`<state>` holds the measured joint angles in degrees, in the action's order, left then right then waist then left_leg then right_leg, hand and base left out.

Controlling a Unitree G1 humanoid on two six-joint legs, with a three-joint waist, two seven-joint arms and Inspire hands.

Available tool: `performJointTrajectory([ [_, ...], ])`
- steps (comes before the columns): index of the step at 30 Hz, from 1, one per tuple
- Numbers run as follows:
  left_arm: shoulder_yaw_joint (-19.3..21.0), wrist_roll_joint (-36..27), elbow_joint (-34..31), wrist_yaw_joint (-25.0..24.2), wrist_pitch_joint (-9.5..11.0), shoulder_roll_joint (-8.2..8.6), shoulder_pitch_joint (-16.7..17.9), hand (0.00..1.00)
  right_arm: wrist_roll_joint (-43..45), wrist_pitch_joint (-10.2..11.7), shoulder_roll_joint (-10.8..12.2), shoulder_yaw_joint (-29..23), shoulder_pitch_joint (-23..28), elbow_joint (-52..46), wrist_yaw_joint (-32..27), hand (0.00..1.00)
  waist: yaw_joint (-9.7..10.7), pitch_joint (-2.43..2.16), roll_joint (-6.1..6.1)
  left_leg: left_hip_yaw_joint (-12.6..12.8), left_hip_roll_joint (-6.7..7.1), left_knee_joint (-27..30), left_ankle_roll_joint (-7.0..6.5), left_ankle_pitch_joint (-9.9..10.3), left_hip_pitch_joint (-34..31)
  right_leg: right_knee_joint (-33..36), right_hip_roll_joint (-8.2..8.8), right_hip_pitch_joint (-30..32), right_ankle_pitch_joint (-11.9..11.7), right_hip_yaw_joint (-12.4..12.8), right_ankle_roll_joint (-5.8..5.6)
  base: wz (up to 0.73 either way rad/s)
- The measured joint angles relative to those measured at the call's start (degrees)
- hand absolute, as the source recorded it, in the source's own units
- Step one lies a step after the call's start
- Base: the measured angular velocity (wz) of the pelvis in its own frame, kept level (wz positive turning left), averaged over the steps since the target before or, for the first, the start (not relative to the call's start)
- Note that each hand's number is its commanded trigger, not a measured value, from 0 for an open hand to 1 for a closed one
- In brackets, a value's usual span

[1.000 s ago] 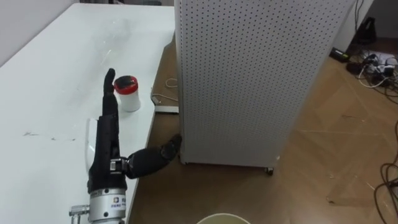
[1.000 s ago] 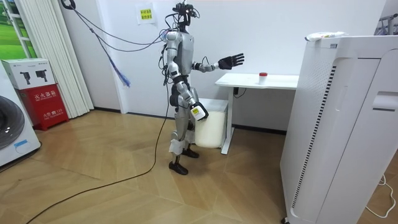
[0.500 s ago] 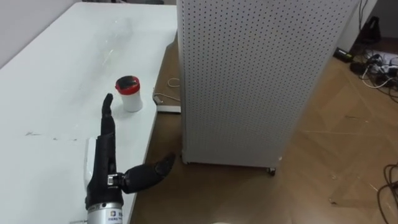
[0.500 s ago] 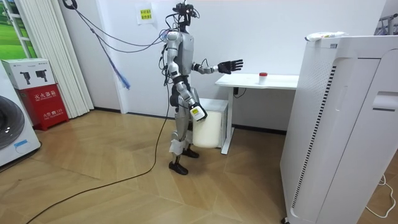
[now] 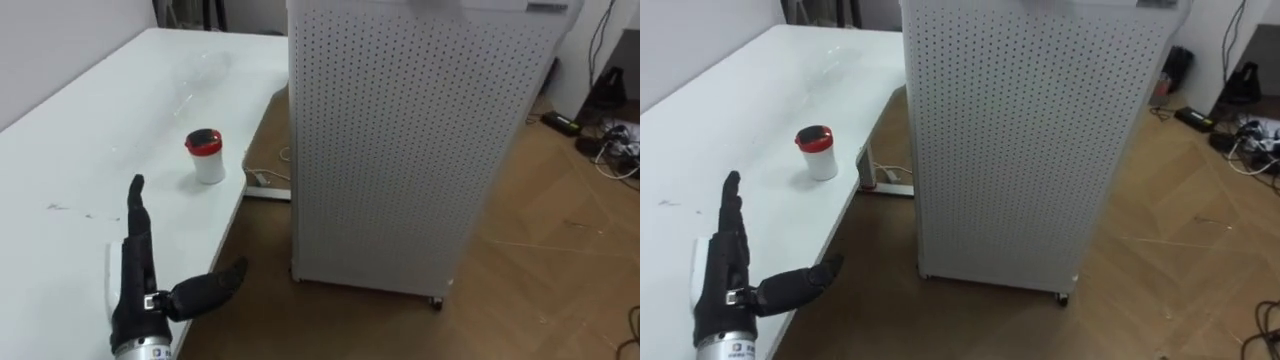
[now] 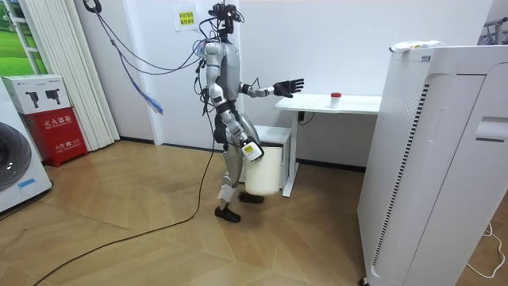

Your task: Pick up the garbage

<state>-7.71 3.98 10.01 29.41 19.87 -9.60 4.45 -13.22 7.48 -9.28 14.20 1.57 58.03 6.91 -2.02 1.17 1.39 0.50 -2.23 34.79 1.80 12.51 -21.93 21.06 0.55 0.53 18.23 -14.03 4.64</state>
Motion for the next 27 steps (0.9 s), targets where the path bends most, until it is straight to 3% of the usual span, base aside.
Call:
performJointTrajectory([
  [1,0.1,0.0,0.0,0.0,0.0,0.02,0.1,0.00,0.0,0.0,0.0,0.0,0.0,0.0,-0.3,1.00,-0.6,0.00,0.06,0.8,0.07,-7.0,0.31,-2.5,-0.6,-0.3,0.01,0.0,0.0,1.0,0.05,-0.22],
  [2,0.4,0.0,0.0,0.0,0.1,0.05,0.1,0.00,0.0,0.0,0.0,0.2,0.0,0.1,-0.5,1.00,-1.9,-0.12,-0.15,1.3,-0.13,-13.6,-0.08,-6.3,-0.3,-0.4,-0.01,-0.2,0.2,1.4,-0.02,-0.27],
  [3,0.7,0.1,0.1,0.0,0.1,0.06,0.1,0.00,0.0,0.0,0.0,0.3,0.0,0.1,-0.5,1.00,-2.1,-0.13,-0.22,1.5,-0.11,-15.9,-0.21,-8.4,-0.2,-0.4,-0.01,-0.4,0.5,1.5,-0.18,-0.23],
  [4,1.0,0.0,0.1,0.2,0.1,0.03,0.2,0.00,0.0,0.0,0.0,0.3,0.1,0.0,-0.5,1.00,-2.6,-0.23,-0.33,1.8,-0.03,-17.8,-0.58,-11.8,0.6,-0.8,0.04,-0.8,1.1,1.7,-0.65,-0.10],
  [5,1.0,0.1,0.1,0.2,0.2,0.02,0.2,0.00,0.0,0.0,-0.3,0.3,0.2,0.0,-0.6,1.00,-2.8,-0.72,-0.46,2.0,0.25,-18.4,-1.07,-14.3,1.0,-1.8,0.14,-1.2,1.4,1.8,-1.15,-0.10],
  [7,0.9,0.1,0.1,0.2,0.2,-0.08,0.2,0.00,-0.3,0.0,-0.3,0.3,0.2,-0.4,-1.0,1.00,-2.8,-0.67,-0.21,2.0,1.91,-17.5,-2.20,-15.6,1.1,-2.5,1.24,-2.2,2.0,1.2,-2.22,0.06],
  [8,0.8,0.1,0.1,0.1,0.2,-0.07,0.2,0.00,-0.3,0.0,-0.4,0.2,0.2,-0.4,-1.3,1.00,-2.3,-0.71,0.02,2.1,3.06,-16.7,-2.83,-14.6,1.1,-2.3,2.34,-2.9,2.5,0.7,-3.15,0.19],
  [10,0.7,0.1,0.0,0.0,0.2,-0.04,0.1,0.00,-0.3,0.0,-0.7,0.2,0.0,-0.4,-1.8,1.00,-2.1,-0.69,0.12,2.4,4.06,-15.3,-3.61,-13.1,1.2,-2.2,3.87,-3.8,3.0,0.3,-4.11,0.16],
  [11,0.7,0.1,0.0,0.0,0.2,-0.08,0.0,0.00,-0.3,0.0,-0.7,0.3,-0.2,-0.3,-2.1,1.00,-2.0,-0.48,0.51,2.6,5.04,-14.8,-4.05,-12.3,1.7,-2.3,4.88,-4.6,3.4,0.7,-4.77,0.10],
  [15,0.6,0.1,0.1,0.0,0.2,0.02,-0.1,0.00,-1.2,0.0,-0.5,0.3,-0.9,-0.4,-2.6,1.00,-1.8,-0.28,1.08,4.2,7.04,-12.3,-5.75,-9.1,2.6,2.2,7.52,-5.1,4.3,0.9,-6.48,0.13],
  [18,0.5,0.2,0.1,0.2,0.2,-0.05,-0.9,0.00,-2.3,0.0,-0.2,0.4,-1.6,-0.4,-3.3,1.00,-2.1,-0.13,1.32,5.4,8.01,-10.5,-7.12,-5.5,4.3,16.6,10.63,-1.1,3.6,1.2,-7.45,0.16],
  [20,-0.6,0.2,0.1,0.3,0.2,0.00,-1.4,0.00,-2.9,0.0,-0.3,0.3,-1.6,-0.4,-3.8,1.00,-1.7,-0.02,0.98,4.9,9.13,-8.8,-8.43,-2.6,6.0,27.6,12.45,2.4,-1.2,1.7,-8.11,0.29],
  [21,-0.9,0.3,0.1,0.3,0.2,0.00,-1.5,0.00,-2.9,0.0,-0.3,0.3,-1.6,-0.4,-3.9,1.00,-1.6,0.05,0.48,4.4,9.12,-8.6,-8.64,-2.0,6.5,29.4,12.43,3.1,-2.8,1.9,-8.05,0.05],
  [22,-1.0,0.5,0.2,0.3,0.2,0.06,-1.5,0.00,-2.8,0.0,-0.4,0.3,-1.7,-0.4,-3.8,1.00,-2.0,0.03,-0.24,3.5,9.05,-8.9,-9.32,-0.9,7.3,31.1,12.32,4.9,-2.4,2.7,-8.11,0.00],
  [24,-0.9,-0.1,0.3,0.3,0.2,0.04,-2.3,0.00,-3.3,0.0,-0.3,0.3,-1.9,-0.4,-3.1,1.00,-2.2,0.20,-0.54,3.3,8.98,-9.9,-9.19,-1.1,8.3,31.5,12.10,9.2,1.0,2.9,-7.80,0.09],
  [25,-0.9,-0.2,0.6,0.4,0.2,0.09,-2.4,0.00,-3.3,0.0,-0.2,0.3,-1.8,-0.4,-2.6,1.00,-2.1,0.21,-0.56,2.9,8.95,-10.3,-9.44,-1.1,9.0,29.1,11.51,11.7,2.3,3.0,-7.75,0.32],
  [27,-1.1,0.2,2.6,0.5,0.5,0.11,-3.2,0.00,-3.2,0.0,0.0,0.5,-1.8,-0.3,-2.4,1.00,-1.5,0.22,-0.50,1.8,8.91,-11.3,-9.42,-1.1,9.9,20.3,9.81,13.9,2.6,3.8,-7.62,0.36],
])
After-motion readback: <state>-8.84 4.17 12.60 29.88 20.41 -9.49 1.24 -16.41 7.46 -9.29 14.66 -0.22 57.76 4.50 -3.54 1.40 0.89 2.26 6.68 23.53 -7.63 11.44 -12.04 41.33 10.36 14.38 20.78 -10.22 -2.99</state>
